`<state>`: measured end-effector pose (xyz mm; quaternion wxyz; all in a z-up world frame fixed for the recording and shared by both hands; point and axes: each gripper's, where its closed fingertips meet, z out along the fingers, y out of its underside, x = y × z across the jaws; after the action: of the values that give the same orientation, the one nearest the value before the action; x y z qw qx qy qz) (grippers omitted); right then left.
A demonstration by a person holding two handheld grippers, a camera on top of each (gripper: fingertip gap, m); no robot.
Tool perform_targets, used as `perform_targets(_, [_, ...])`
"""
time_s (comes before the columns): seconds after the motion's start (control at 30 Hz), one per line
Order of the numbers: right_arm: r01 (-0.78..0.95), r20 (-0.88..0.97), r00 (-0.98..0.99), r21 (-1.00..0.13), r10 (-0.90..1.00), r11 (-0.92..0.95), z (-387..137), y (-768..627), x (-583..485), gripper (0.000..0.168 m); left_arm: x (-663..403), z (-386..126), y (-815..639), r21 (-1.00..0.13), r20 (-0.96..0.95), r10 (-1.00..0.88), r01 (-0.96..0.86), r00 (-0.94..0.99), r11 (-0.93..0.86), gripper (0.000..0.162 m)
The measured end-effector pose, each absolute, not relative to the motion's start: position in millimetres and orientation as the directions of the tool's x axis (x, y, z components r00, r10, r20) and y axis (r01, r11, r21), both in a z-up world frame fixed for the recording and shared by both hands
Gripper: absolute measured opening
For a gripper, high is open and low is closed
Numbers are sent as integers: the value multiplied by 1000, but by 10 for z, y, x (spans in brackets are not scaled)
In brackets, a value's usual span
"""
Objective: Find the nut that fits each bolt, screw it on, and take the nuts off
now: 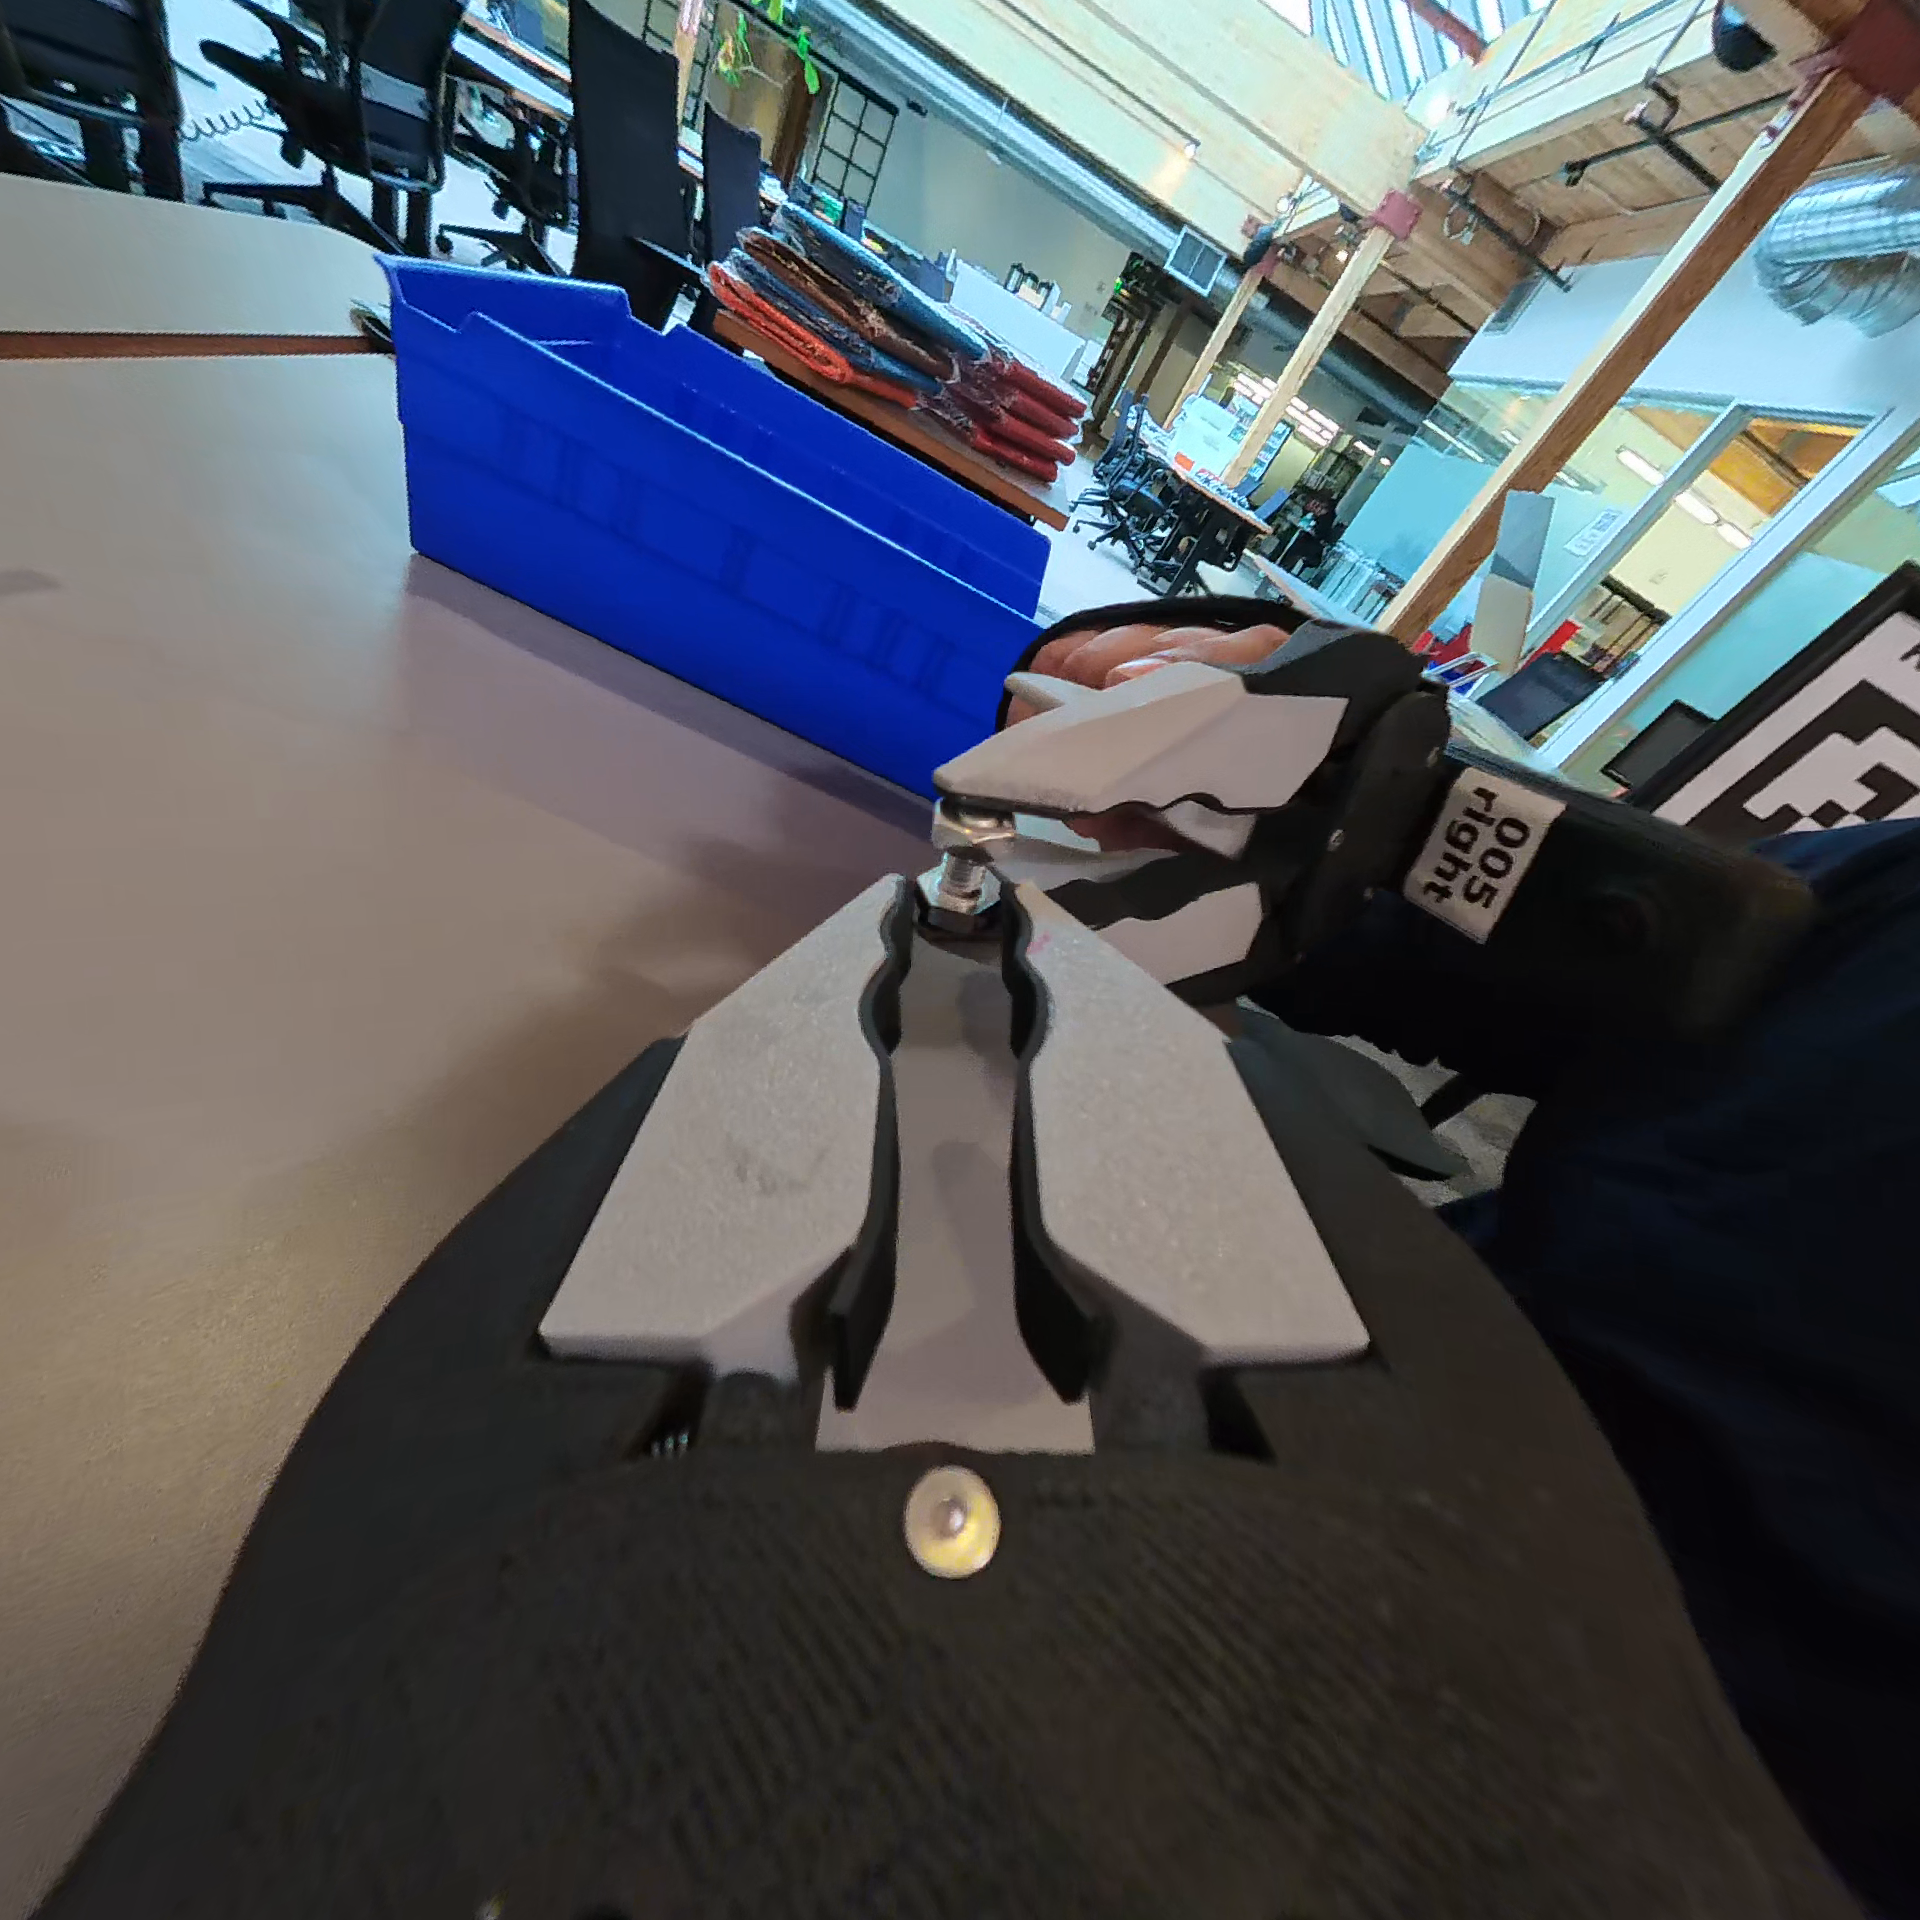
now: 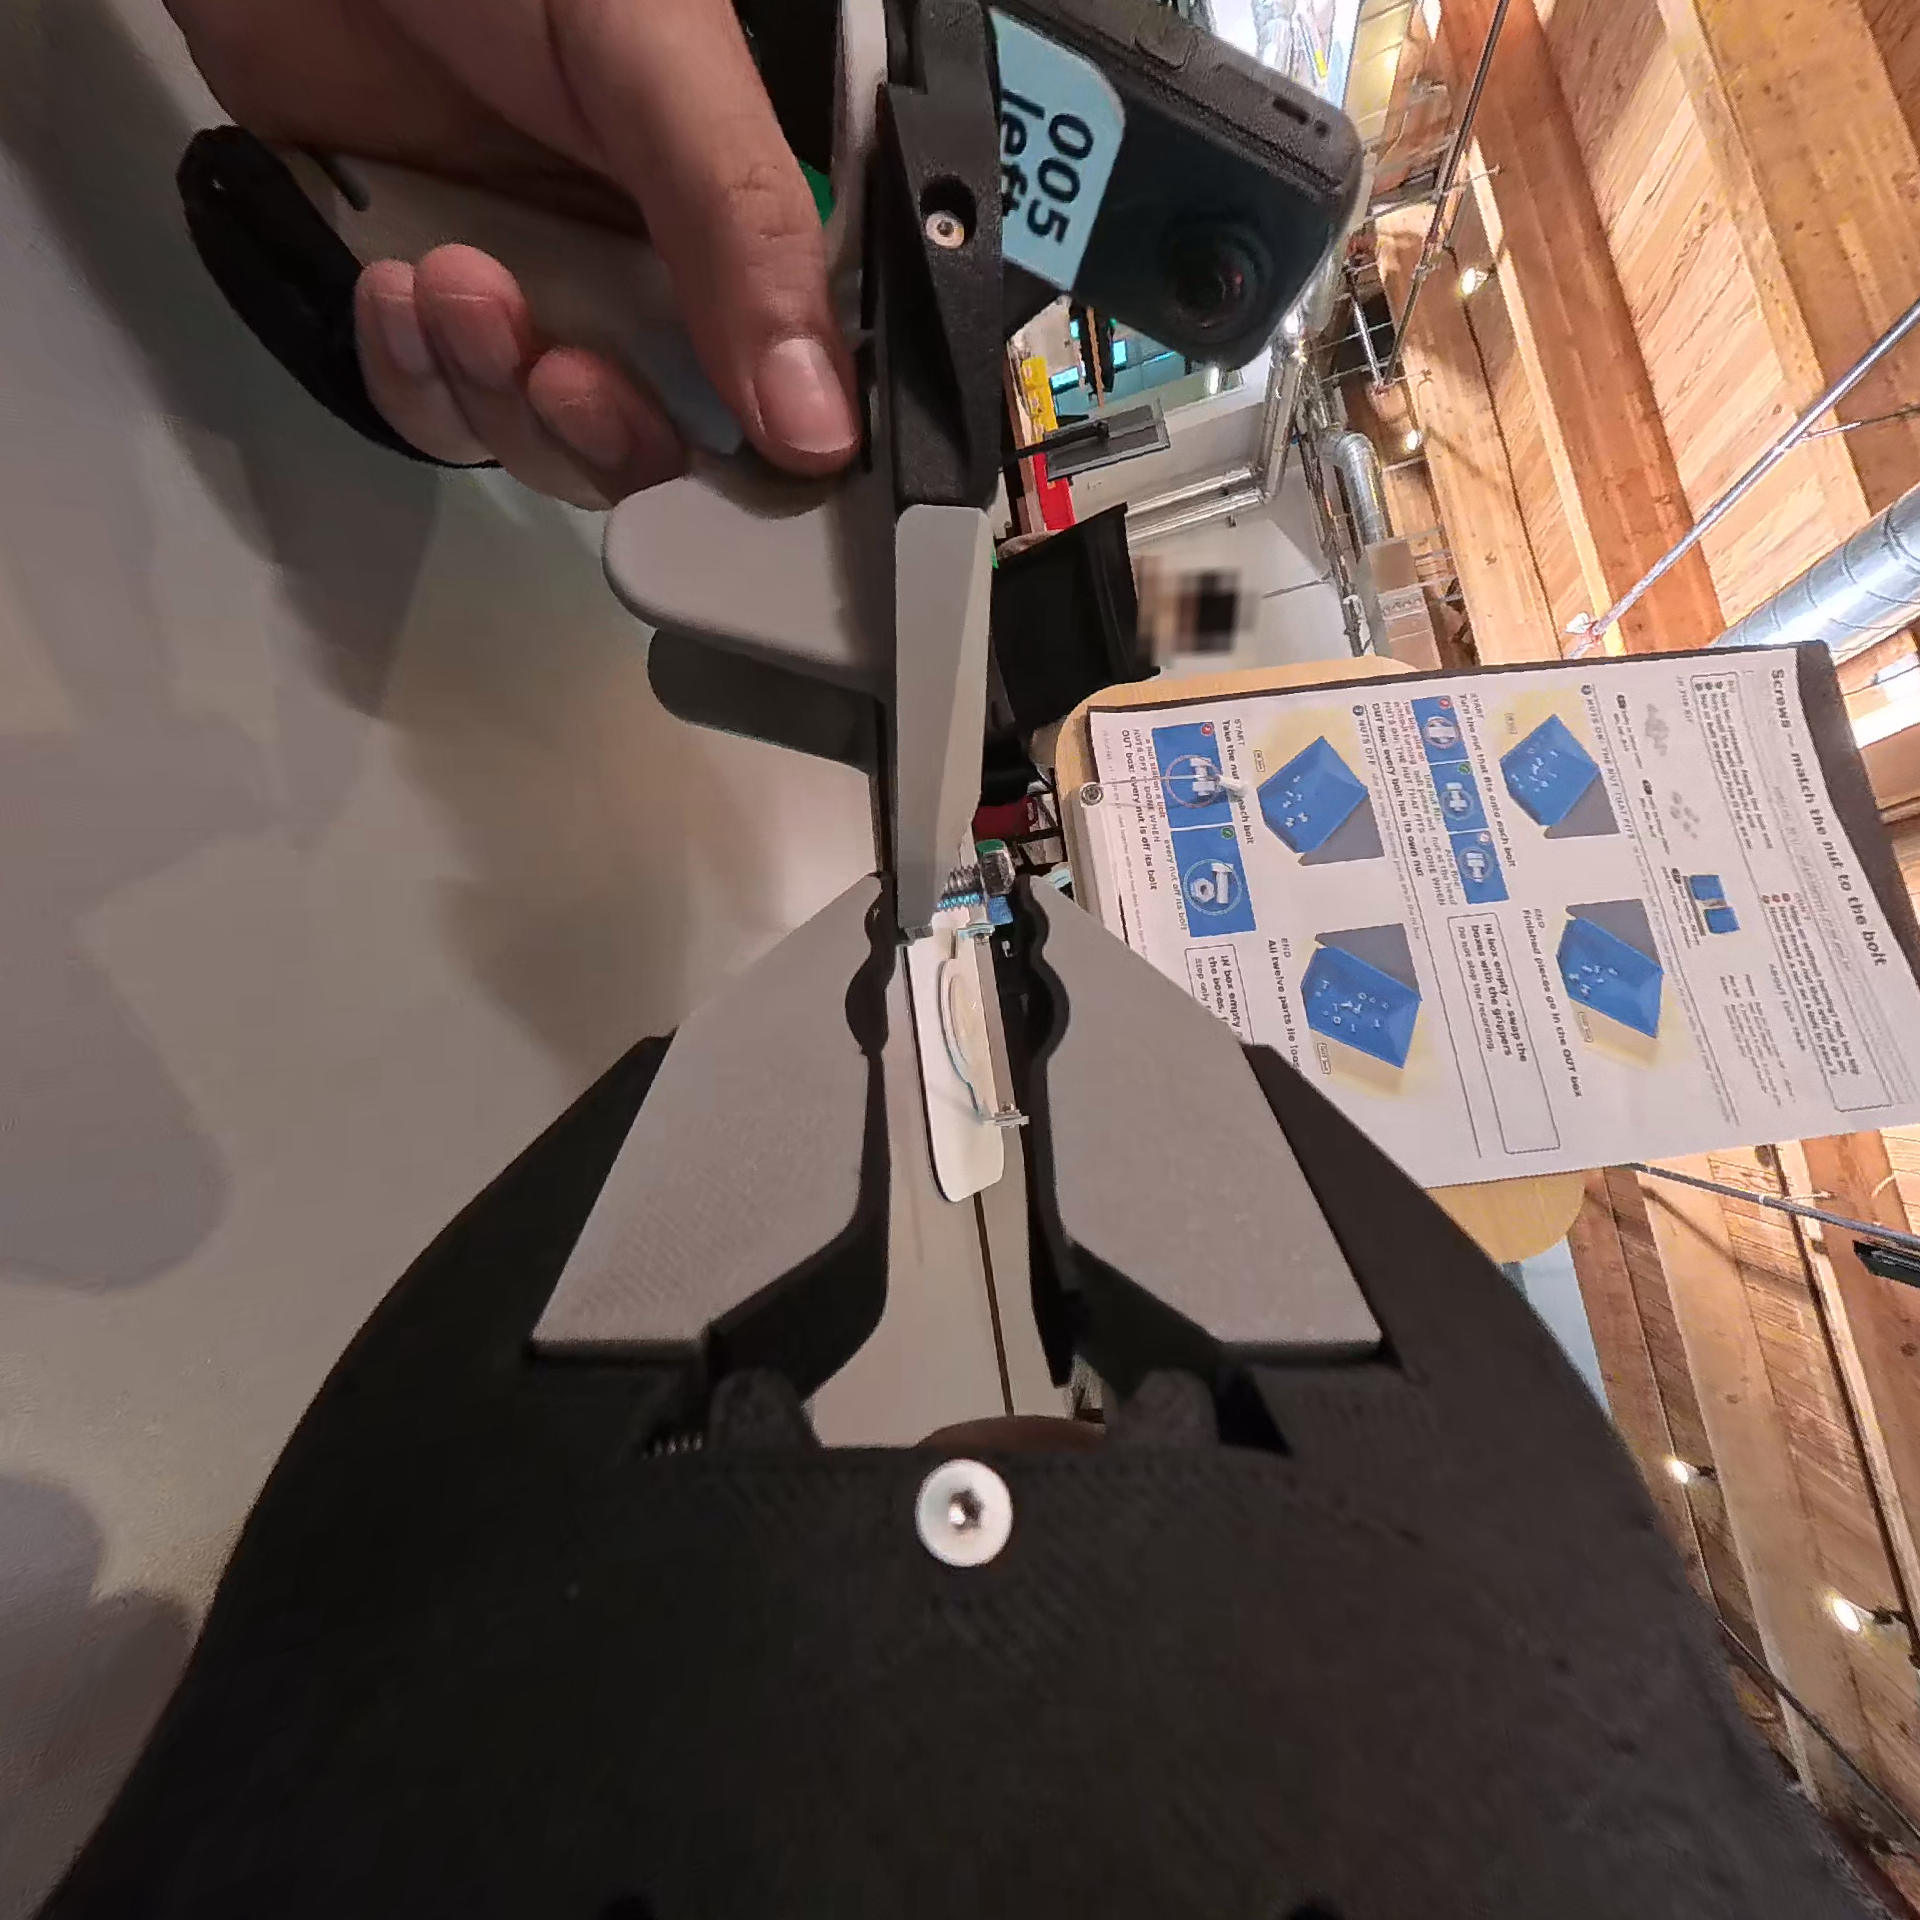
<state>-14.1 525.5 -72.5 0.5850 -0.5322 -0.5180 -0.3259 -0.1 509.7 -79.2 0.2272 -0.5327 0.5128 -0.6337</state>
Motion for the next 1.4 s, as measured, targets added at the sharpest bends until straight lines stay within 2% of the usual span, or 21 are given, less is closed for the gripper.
perform_targets(0.2, [929,952,257,-292,167,229,-728,5252,-151,20,-19,-802,5095,-924,353,-886,-261,-302,-279,13])
perform_targets(0.3, [900,928,310,-356,205,252,-720,5209,-149,23,-30,-788,5103,-935,319,-901,-256,-293,-248,13])
perform_targets(0.33, [871,900,354,-416,254,261,-721,5172,-150,25,-34,-779,5117,-934,322,-901,-251,-289,-254,13])
perform_targets(0.4, [746,790,472,-594,391,300,-647,5040,-189,17,-50,-733,5130,-933,338,-892,-232,-299,-276,13])
perform_targets(0.5, [438,475,637,-871,607,221,-471,4947,-152,26,-67,-665,5118,-941,324,-892,-200,-315,-272,13])
perform_targets(0.6, [139,150,693,-988,705,74,-335,5011,-72,35,-61,-667,5069,-946,310,-891,-202,-332,-254,13])
perform_targets(0.67, [7,-33,612,-999,790,-48,-351,4996,-150,45,-52,-678,5035,-950,296,-892,-204,-340,-237,13])
perform_targets(0.73, [-41,-152,534,-987,832,-154,-411,4981,-244,52,-45,-678,5011,-955,280,-896,-199,-346,-221,13])
perform_targets(0.83, [-40,-169,490,-984,855,-172,-432,4929,-323,58,-29,-718,5042,-954,273,-907,-214,-320,-212,13])
perform_targets(0.9, [-8,-138,466,-988,874,-152,-441,4850,-322,26,-29,-725,5131,-951,283,-916,-209,-284,-229,13])
perform_targets(1.0, [-18,-131,538,-989,832,-144,-438,4949,-207,37,-66,-649,5135,-942,330,-888,-182,-321,-284,13])
perform_targets(1.1, [-27,-143,601,-987,787,-159,-449,5107,-178,53,-43,-683,5020,-948,304,-886,-205,-350,-244,13])
perform_targets(1.17, [-18,-180,536,-979,825,-203,-486,5042,-298,45,-11,-703,4986,-953,283,-896,-208,-343,-222,13])
perform_targets(1.27, [-12,-174,539,-980,824,-199,-484,5006,-275,52,-23,-685,5098,-953,284,-911,-192,-299,-234,13])
perform_targets(1.3, [-8,-142,540,-987,830,-164,-440,4965,-235,35,-37,-679,5167,-949,298,-914,-186,-275,-253,13])
perform_targets(1.33, [-36,-127,537,-991,834,-128,-350,4921,-194,25,-50,-697,5231,-946,305,-918,-193,-251,-262,13])
perform_targets(1.4, [-92,-135,560,-991,817,-101,-222,4932,-108,28,-66,-694,5253,-944,313,-915,-190,-254,-270,13])
